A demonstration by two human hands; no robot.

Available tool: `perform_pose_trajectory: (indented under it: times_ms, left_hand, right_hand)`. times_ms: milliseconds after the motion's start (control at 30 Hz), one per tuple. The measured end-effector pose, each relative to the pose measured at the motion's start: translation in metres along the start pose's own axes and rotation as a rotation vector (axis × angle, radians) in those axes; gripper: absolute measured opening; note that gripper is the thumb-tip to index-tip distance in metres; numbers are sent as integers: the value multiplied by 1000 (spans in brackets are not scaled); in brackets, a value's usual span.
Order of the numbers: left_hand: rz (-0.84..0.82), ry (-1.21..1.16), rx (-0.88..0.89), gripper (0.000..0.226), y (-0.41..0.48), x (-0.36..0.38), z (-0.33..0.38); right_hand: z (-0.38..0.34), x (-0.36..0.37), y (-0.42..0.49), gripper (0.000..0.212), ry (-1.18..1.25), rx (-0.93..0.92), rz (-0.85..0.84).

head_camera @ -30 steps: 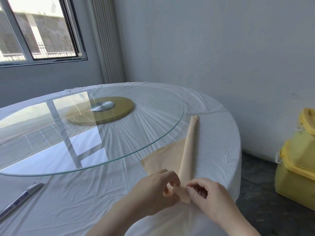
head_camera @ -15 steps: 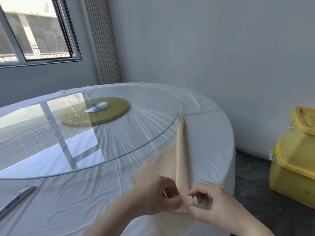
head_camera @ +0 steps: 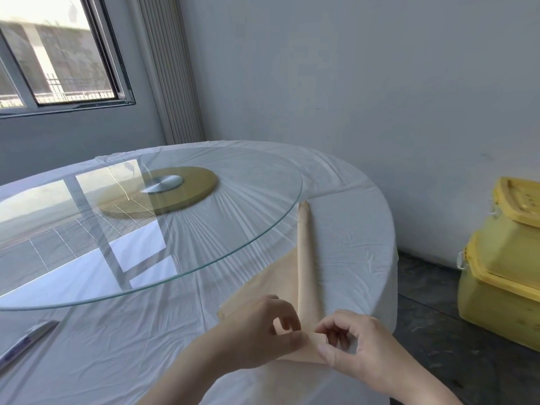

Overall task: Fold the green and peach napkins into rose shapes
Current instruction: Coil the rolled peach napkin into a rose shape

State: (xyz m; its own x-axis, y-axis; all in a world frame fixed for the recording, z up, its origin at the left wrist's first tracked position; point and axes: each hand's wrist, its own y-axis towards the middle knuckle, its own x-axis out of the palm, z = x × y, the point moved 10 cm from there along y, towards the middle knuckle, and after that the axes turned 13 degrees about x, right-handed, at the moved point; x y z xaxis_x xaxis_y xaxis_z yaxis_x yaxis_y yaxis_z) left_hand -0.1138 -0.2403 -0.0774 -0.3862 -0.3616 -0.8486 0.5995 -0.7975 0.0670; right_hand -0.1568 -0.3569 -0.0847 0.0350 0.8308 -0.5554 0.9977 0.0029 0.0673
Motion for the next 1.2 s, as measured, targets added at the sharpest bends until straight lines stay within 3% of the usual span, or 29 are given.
perform_pose_trajectory:
  times_ms: [100, 200, 333, 667, 833, 933, 1067, 1200]
  left_hand:
    - [9, -61, 8, 33, -5, 4, 0]
    - [51, -96, -21, 28, -8, 5, -2]
    - [74, -152, -70, 23, -10, 5, -5]
    - [74, -130, -63, 16, -2, 2, -5]
    - [92, -49, -71, 35, -2, 2, -7]
    - [93, 27, -23, 48, -2, 1, -4]
    - [88, 42, 10, 34, 5, 0, 0]
    - [55, 39, -1, 28, 12, -2, -2]
  right_hand:
    - [2, 1, 2, 27, 0, -1, -17]
    - [5, 1, 2, 52, 9, -7, -17]
    - [4, 1, -2, 39, -3, -8, -14]
    - [3, -4, -4, 31, -45, -12, 34]
    - [6, -6, 5, 31, -22, 35, 20]
    - [9, -3, 13, 19, -11, 88, -58]
    - [9, -6, 18, 3, -28, 118, -72]
    - [4, -8, 13, 9, -46, 88, -51]
